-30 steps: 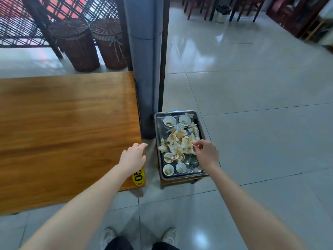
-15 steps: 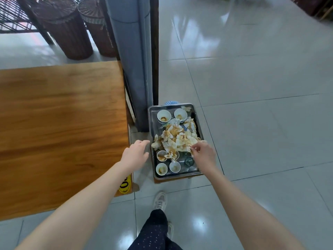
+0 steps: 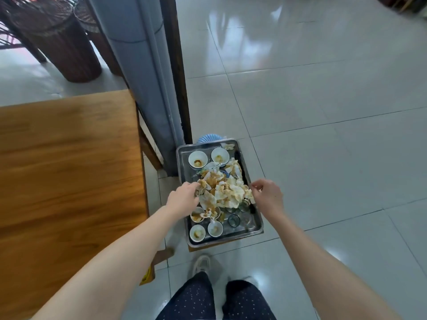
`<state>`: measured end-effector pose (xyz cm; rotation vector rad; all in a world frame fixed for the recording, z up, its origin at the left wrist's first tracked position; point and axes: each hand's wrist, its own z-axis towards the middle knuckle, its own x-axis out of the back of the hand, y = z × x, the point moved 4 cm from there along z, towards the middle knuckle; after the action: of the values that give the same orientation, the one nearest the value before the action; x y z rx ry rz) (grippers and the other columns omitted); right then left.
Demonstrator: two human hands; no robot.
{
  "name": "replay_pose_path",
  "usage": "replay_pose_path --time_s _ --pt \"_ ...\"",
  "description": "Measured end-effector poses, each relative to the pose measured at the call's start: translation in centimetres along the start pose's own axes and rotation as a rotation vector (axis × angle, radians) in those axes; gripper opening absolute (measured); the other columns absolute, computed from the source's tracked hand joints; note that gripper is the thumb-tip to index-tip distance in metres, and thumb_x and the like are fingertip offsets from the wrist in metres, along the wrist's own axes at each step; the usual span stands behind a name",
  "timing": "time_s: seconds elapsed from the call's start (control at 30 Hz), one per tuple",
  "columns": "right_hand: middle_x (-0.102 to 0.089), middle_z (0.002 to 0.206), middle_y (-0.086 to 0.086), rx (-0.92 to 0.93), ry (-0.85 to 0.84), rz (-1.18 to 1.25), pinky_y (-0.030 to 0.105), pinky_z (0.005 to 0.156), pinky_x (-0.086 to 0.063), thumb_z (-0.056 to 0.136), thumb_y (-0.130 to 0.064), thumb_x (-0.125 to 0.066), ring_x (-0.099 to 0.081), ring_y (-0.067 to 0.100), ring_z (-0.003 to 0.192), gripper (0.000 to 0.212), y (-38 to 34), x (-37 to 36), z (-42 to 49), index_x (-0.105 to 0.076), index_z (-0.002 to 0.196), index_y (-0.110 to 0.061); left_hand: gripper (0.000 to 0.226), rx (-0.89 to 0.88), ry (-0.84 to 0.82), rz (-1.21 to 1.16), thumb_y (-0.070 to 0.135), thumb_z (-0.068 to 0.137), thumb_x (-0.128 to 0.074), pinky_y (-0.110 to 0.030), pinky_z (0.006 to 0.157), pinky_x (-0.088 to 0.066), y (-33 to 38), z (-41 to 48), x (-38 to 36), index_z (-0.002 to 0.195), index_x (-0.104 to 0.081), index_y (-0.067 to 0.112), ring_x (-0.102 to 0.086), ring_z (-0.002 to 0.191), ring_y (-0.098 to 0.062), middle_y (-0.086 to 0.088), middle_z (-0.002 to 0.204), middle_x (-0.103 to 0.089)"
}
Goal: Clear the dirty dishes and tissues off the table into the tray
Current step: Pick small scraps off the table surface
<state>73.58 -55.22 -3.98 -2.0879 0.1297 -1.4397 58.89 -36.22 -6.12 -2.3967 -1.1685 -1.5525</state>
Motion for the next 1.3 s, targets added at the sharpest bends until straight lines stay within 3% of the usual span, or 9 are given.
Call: replay_pose_path --time_s 0.23,0.37,0.5,0.67,0.83,1.03,1.17,1.3 --pt "-0.069 0.102 0.005 0.002 -0.052 0.034 0.04 0.091 -0.045 0.09 -0.014 -0.058 -0.061 0.022 0.098 0.018 3.6 3.0 4.0 -0.072 0.101 -0.014 0.053 0.016 0.034 0.005 0.028 0.098 -0.045 -0.042 0.094 -0.044 5.2 3.3 -0.5 0.148 -0.03 0.026 -0.053 0.119 -0.027 -0.006 0.137 -0.048" --pt "-0.067 0.107 0.004 0.093 -0.147 0.03 0.033 0.089 -0.046 0.091 -0.014 -0.055 -0.06 0.022 0.1 0.021 5.5 4.1 6.6 -0.07 0.106 -0.015 0.05 0.108 0.071 -0.017 0.022 0.097 -0.045 -0.043 0.096 -0.043 8.6 4.4 -1.6 0.146 -0.035 0.024 -0.052 0.119 -0.029 -0.008 0.139 -0.046" --pt "-0.066 0.108 0.004 0.193 -0.23 0.063 0.036 0.094 -0.044 0.09 -0.012 -0.056 -0.058 0.023 0.104 0.019 7.8 6.5 8.7 -0.069 0.104 -0.016 0.055 0.22 0.121 -0.08 0.018 0.096 -0.047 -0.046 0.102 -0.041 13.1 4.2 -3.4 0.148 -0.031 0.025 -0.047 0.128 -0.028 -0.003 0.148 -0.04" --pt "-0.062 0.12 0.001 0.293 -0.308 0.023 0.038 0.102 -0.039 0.093 -0.015 -0.056 -0.052 0.021 0.115 0.025 11.6 11.0 11.0 -0.064 0.116 -0.018 0.057 0.282 0.171 -0.163 0.016 0.096 -0.048 -0.042 0.107 -0.036 18.7 4.2 -5.4 0.15 -0.03 0.024 -0.034 0.139 -0.022 0.001 0.157 -0.028" --pt "-0.059 0.128 0.004 0.362 -0.333 -0.038 0.035 0.103 -0.037 0.093 -0.015 -0.056 -0.05 0.024 0.121 0.03 14.4 14.1 13.8 -0.061 0.122 -0.017 0.055 0.317 0.197 -0.242 0.014 0.095 -0.046 -0.041 0.106 -0.04 23.7 5.9 -6.5 0.148 -0.032 0.021 -0.037 0.137 -0.024 -0.004 0.153 -0.032" --pt "-0.047 0.143 0.0 0.52 -0.366 -0.217 0.031 0.109 -0.029 0.095 -0.018 -0.053 -0.04 0.02 0.132 0.038 15.3 14.9 18.4 -0.054 0.133 -0.021 0.055 0.358 0.235 -0.246 0.016 0.096 -0.046 -0.041 0.101 -0.044 26.8 9.6 -6.1 0.149 -0.031 0.023 -0.045 0.13 -0.026 -0.006 0.151 -0.034" --pt "-0.036 0.151 0.002 0.598 -0.397 -0.281 0.035 0.114 -0.021 0.095 -0.018 -0.052 -0.03 0.023 0.139 0.043 15.2 14.8 22.4 -0.048 0.138 -0.024 0.049 0.448 0.24 -0.248 0.015 0.095 -0.044 -0.044 0.091 -0.05 26.8 12.7 -5.6 0.143 -0.037 0.02 -0.055 0.115 -0.027 -0.006 0.142 -0.042" --pt "-0.021 0.158 0.003 0.686 -0.373 -0.363 0.038 0.117 -0.013 0.095 -0.019 -0.051 -0.017 0.021 0.145 0.051 14.3 15.4 27.5 -0.038 0.144 -0.026 0.051 0.484 0.255 -0.247 0.02 0.097 -0.044 -0.043 0.096 -0.046 26.7 16.7 -4.3 0.146 -0.034 0.022 -0.048 0.125 -0.026 -0.004 0.146 -0.04"
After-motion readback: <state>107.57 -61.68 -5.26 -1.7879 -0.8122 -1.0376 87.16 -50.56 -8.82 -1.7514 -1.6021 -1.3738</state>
